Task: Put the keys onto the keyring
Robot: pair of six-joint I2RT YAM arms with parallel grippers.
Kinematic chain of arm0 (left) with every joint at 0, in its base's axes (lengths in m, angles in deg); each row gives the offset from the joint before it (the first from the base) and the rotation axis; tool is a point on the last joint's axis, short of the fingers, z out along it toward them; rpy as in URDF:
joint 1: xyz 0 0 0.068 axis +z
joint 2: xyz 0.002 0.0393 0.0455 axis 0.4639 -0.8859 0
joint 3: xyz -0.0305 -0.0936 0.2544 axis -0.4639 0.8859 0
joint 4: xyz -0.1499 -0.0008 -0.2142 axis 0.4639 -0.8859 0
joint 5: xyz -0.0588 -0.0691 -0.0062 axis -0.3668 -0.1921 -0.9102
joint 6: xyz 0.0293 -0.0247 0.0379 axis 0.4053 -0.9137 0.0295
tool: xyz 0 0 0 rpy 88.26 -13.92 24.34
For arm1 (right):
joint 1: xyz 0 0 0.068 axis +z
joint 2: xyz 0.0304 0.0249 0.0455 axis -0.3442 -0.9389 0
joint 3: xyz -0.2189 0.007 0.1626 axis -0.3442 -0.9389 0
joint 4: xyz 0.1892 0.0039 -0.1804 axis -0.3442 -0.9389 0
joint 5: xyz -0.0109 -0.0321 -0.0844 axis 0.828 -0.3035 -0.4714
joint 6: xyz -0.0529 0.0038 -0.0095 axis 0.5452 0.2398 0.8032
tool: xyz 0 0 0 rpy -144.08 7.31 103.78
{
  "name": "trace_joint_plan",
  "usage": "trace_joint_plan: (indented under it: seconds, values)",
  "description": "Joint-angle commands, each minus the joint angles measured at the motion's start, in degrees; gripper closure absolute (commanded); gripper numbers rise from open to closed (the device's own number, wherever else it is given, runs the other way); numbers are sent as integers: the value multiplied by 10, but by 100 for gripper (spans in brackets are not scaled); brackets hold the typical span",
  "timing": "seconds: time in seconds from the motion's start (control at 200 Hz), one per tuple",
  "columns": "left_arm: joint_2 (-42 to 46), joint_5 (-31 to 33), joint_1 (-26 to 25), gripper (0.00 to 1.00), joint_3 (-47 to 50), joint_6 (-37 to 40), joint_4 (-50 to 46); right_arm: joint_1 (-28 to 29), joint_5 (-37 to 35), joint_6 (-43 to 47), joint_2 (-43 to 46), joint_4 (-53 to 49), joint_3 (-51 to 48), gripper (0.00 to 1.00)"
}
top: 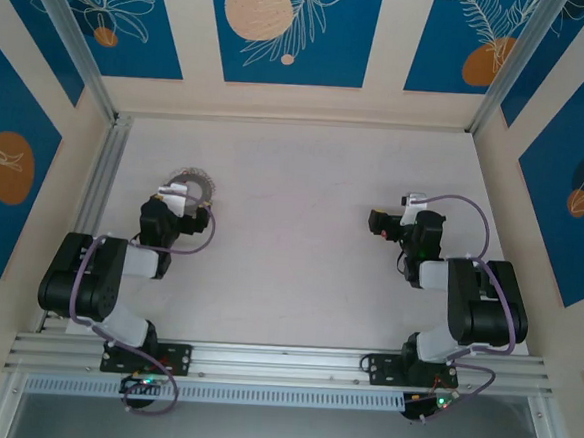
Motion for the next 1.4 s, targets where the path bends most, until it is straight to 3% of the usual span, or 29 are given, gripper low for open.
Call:
trace_joint_plan:
  seconds: [0.0,0.99,1.15,1.256,1.396]
  values:
    - [-5,4,2,0,-9,2,3,1,-6,1,-7,17,15,1]
    - [0,9,3,0,-16,-1,-12,2,-6,2,-6,19,14,1]
    - [86,27,2,0,-44,-14,-146,16,-39,9,35,-24,21,1]
    - [187,23,-3,0,-56,-50,-273,44,-96,21,126,-150,48,1]
    - [298,70,-34,0,-109,-204,-501,75,-110,-46,195,-351,137,1]
